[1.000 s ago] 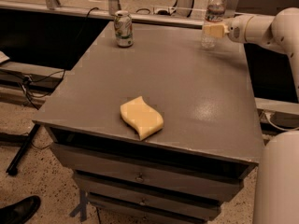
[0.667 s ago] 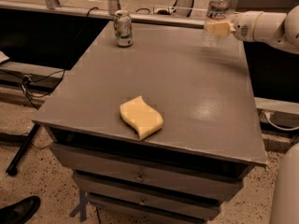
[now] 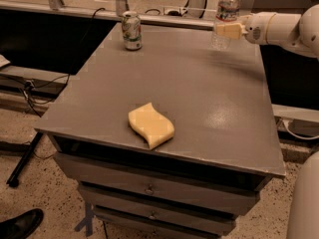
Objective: Move water bottle near sponge
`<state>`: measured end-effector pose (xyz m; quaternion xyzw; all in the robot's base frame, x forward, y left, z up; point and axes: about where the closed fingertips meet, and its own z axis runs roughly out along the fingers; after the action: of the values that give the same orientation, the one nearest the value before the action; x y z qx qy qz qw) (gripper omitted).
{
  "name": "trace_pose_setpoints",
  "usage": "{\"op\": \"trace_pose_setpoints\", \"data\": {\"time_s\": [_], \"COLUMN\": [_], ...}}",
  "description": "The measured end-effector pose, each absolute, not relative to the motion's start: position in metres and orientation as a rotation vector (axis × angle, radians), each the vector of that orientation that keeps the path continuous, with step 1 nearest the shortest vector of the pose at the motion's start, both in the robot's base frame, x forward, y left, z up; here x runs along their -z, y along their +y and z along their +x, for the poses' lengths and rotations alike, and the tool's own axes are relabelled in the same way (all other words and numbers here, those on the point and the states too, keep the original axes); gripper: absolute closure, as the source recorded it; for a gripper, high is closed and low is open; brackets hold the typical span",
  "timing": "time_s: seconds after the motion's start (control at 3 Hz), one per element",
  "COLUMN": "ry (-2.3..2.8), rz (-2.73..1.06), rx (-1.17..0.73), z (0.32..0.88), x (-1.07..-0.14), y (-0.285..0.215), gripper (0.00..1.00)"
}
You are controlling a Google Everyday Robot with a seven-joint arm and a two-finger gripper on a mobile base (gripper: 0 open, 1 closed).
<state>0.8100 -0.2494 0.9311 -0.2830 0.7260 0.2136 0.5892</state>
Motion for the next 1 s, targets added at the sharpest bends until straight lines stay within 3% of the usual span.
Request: {"op": "trace_pose_setpoints", "data": {"time_s": [0.33,1.0], "ry": [1.697,1.691], "rz": [-0.693,-0.750], "rx": [-0.571,-0.783], "z": [0.794,0.689], "x": [-0.924,-0.923], "y": [-0.231,-0.194], "gripper": [1.00,1.00]}}
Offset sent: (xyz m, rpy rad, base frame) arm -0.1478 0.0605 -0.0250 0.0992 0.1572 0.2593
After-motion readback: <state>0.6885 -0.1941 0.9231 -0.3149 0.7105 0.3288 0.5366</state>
